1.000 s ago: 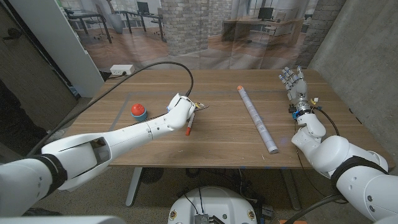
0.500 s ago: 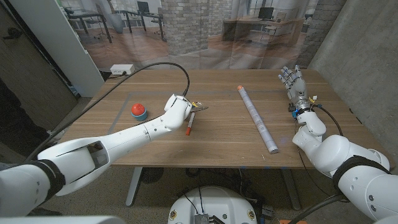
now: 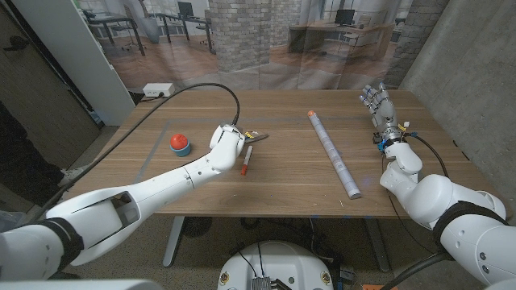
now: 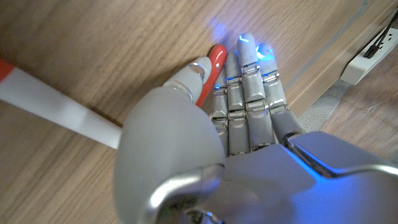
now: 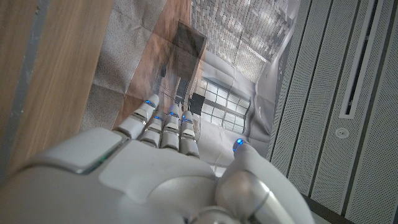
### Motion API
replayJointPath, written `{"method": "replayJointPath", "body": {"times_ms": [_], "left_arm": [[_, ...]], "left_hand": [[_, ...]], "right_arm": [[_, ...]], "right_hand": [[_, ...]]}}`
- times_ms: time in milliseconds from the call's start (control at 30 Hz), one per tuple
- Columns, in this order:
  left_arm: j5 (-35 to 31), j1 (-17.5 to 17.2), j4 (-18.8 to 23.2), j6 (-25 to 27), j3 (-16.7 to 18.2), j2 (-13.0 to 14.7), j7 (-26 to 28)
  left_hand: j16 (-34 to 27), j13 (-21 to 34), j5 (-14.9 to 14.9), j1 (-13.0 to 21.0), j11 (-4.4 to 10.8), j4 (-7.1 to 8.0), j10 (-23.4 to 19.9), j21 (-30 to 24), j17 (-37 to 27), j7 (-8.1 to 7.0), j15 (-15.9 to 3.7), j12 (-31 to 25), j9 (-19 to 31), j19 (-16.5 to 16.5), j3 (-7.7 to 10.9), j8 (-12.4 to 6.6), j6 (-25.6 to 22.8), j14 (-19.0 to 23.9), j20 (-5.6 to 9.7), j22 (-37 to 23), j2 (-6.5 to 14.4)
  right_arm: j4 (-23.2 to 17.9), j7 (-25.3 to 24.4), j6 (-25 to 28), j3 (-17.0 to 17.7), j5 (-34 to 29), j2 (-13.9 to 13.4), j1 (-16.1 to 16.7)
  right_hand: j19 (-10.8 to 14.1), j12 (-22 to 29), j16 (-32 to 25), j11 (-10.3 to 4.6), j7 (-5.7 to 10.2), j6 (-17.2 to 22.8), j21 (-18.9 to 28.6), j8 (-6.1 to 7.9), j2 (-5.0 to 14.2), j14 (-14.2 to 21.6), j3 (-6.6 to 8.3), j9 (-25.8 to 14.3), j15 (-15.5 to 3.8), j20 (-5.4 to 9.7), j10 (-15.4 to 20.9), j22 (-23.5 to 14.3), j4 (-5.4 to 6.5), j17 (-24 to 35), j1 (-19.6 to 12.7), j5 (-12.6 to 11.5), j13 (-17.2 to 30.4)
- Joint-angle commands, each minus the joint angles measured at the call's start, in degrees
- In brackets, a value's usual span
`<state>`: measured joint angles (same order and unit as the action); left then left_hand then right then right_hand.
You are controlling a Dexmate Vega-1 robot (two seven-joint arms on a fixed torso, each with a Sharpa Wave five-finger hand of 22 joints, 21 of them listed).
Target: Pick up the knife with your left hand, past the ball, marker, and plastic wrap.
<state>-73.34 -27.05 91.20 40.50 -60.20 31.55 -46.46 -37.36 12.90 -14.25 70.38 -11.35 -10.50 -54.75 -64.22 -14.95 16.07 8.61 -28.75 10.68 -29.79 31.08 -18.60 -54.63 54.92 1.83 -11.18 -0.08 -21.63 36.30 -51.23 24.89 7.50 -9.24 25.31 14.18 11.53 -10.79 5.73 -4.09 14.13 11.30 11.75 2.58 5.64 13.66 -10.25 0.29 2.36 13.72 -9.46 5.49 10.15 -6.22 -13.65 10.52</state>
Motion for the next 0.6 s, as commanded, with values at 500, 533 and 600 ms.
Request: {"method": "replayJointPath", "body": {"times_ms": [500,533,600], "left_arm": [[-2.2,-2.3,5.2,4.0,5.0,0.0,3.7],[-2.1,-2.3,5.3,4.1,5.2,-0.1,3.9],[-2.3,-2.4,5.4,4.3,5.5,-0.2,4.2]], "left_hand": [[0.0,1.2,-1.2,0.6,16.19,0.56,-16.4,-1.0,-1.3,-9.97,-20.56,-0.4,0.5,0.2,-0.37,0.49,-13.8,16.5,5.2,0.0,-0.2],[0.0,1.2,-1.2,0.6,16.17,0.57,-16.4,-1.0,-1.4,-9.96,-20.57,-0.4,0.5,0.2,-0.37,0.51,-13.8,16.5,5.21,0.0,-0.2],[0.0,1.3,-1.3,0.6,16.15,0.58,-16.4,-1.1,-1.5,-10.07,-20.55,-0.4,0.5,0.3,-0.38,0.59,-13.8,16.4,5.22,0.0,-0.2]], "right_arm": [[-0.2,-1.2,-0.7,-3.4,0.4,-0.4,-0.3],[-0.2,-1.0,-0.7,-3.4,0.5,-0.4,-0.3],[-0.2,-1.1,-0.8,-3.6,0.4,-0.4,-0.3]], "right_hand": [[0.5,0.0,0.1,-0.28,0.17,0.6,-0.3,-0.18,-0.07,0.2,-0.03,-0.3,-0.05,0.85,0.3,-0.2,-0.54,0.0,-0.3,-0.3,0.2],[0.5,0.0,0.2,-0.21,0.16,0.6,-0.3,-0.2,-0.07,0.2,-0.03,-0.3,-0.04,0.87,0.3,-0.2,-0.55,0.0,-0.4,-0.3,0.2],[0.5,0.0,0.2,-0.24,0.17,0.6,-0.3,-0.2,-0.07,0.2,-0.03,-0.3,-0.04,0.9,0.3,-0.2,-0.56,0.0,-0.4,-0.3,0.2]]}}
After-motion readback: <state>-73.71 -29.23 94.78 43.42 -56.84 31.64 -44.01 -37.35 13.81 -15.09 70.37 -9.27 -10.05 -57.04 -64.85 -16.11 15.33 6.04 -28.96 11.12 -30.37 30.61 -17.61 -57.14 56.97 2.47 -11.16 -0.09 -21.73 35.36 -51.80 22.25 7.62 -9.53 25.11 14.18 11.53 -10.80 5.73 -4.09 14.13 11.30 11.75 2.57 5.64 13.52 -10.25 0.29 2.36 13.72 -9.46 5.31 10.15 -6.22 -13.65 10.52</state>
